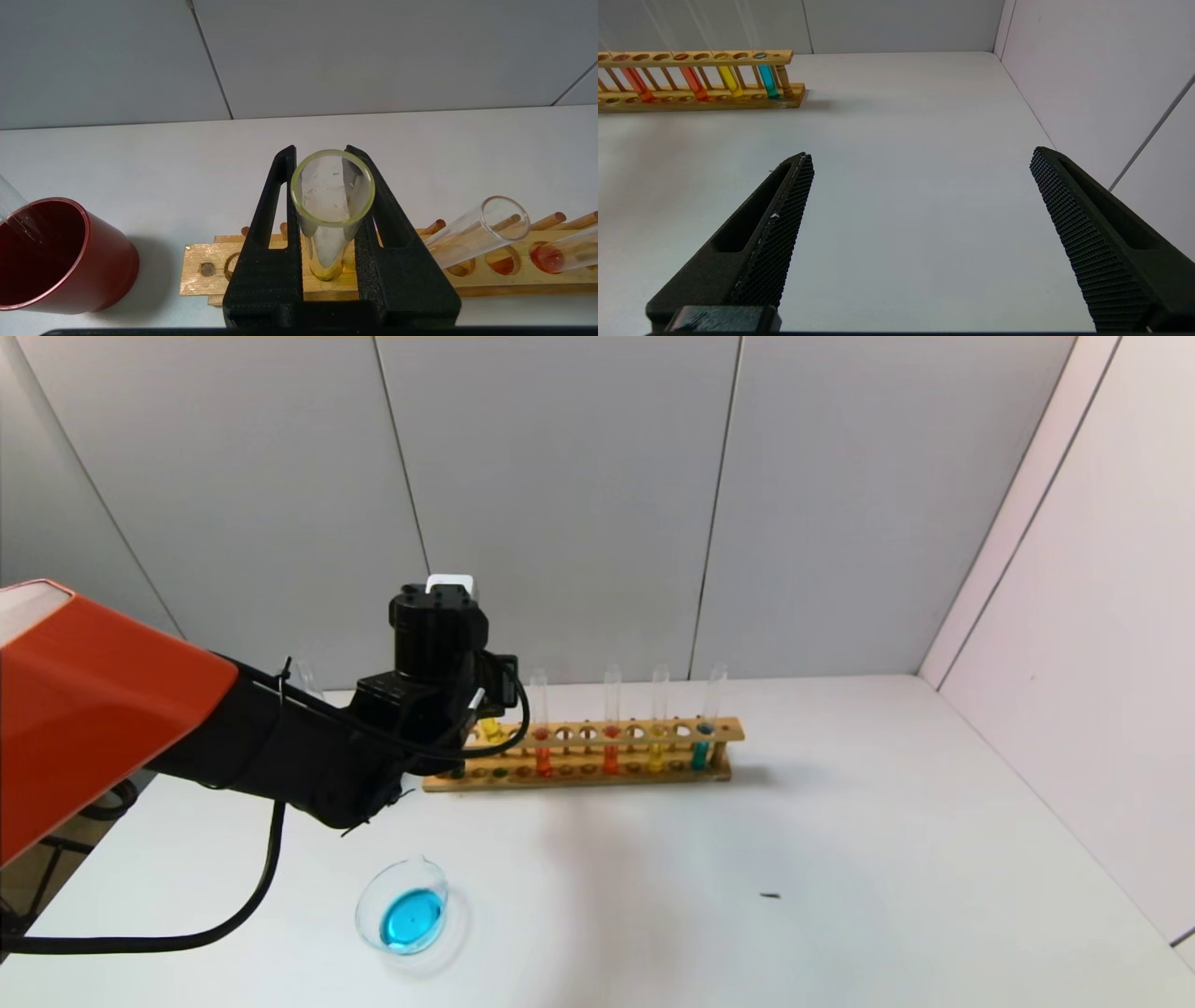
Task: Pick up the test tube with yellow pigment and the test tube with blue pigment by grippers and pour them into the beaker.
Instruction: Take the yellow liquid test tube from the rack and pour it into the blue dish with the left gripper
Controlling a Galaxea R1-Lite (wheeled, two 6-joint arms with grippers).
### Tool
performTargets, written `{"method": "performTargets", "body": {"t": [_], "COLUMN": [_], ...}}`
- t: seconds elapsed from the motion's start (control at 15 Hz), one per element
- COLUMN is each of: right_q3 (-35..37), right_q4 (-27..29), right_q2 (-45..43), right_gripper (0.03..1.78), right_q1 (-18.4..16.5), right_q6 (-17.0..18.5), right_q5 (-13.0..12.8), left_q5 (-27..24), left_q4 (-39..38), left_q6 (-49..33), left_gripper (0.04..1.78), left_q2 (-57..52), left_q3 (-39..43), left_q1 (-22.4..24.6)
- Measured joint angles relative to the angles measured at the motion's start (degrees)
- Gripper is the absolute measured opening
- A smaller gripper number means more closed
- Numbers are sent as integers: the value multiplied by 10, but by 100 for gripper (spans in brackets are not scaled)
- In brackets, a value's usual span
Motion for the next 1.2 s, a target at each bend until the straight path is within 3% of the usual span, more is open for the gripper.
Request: {"method": "performTargets", "body": {"t": [0.8, 1.2], "right_q3": [0, 0], "right_q4": [0, 0], "right_q2": [0, 0], "right_gripper": [170, 170], "right_q1": [0, 0], "right_q6": [0, 0], "right_q5": [0, 0], "left_q5": [1, 3], "left_q4": [76, 121], "left_q6": [53, 51], "left_gripper": [35, 35], "left_q2": [-24, -106], "left_q3": [-74, -18], "left_q1": [-4, -8]}}
